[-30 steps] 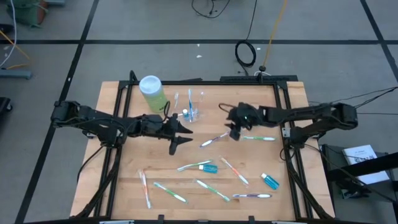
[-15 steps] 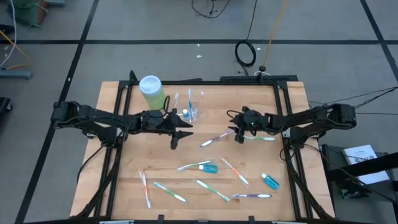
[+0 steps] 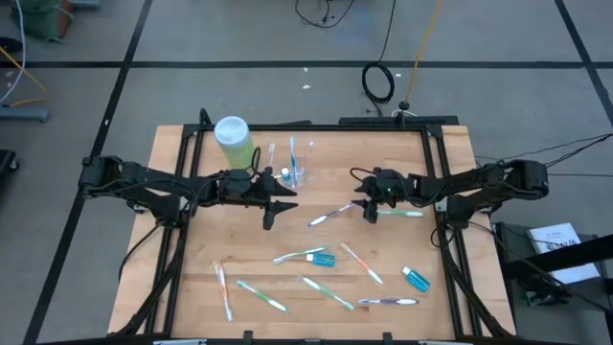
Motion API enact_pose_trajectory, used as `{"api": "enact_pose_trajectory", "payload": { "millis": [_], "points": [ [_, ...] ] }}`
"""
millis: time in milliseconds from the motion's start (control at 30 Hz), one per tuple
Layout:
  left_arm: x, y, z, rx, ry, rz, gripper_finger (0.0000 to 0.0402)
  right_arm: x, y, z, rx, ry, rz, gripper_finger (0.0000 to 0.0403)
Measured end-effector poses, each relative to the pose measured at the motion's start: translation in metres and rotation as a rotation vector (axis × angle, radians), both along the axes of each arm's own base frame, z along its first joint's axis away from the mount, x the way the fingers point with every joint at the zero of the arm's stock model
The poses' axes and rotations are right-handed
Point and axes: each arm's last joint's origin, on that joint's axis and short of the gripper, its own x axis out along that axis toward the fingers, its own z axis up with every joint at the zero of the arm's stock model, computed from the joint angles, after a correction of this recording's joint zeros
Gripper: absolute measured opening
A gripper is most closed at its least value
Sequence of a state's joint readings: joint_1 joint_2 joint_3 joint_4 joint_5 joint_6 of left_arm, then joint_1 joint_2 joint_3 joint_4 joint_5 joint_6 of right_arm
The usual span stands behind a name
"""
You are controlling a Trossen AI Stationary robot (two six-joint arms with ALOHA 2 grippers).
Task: Pick & Place toothbrushing station
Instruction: Put the purple toothbrush into the transparent organizer
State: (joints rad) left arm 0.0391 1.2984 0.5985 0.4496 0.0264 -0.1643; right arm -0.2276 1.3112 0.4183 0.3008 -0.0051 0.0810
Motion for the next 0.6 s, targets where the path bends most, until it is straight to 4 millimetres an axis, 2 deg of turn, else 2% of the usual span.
{"api": "enact_pose_trajectory", "payload": {
  "millis": [400, 600],
  "points": [
    [0.0, 0.0, 0.0, -0.001, 0.0, 0.001, 0.0166, -0.018, 0.005, -0.019, 0.092, -0.035, -0.045, 0.0169],
    [0.0, 0.0, 0.001, 0.0, -0.015, 0.001, 0.0166, -0.018, 0.005, -0.017, 0.07, -0.115, -0.024, 0.0169]
  ]
}}
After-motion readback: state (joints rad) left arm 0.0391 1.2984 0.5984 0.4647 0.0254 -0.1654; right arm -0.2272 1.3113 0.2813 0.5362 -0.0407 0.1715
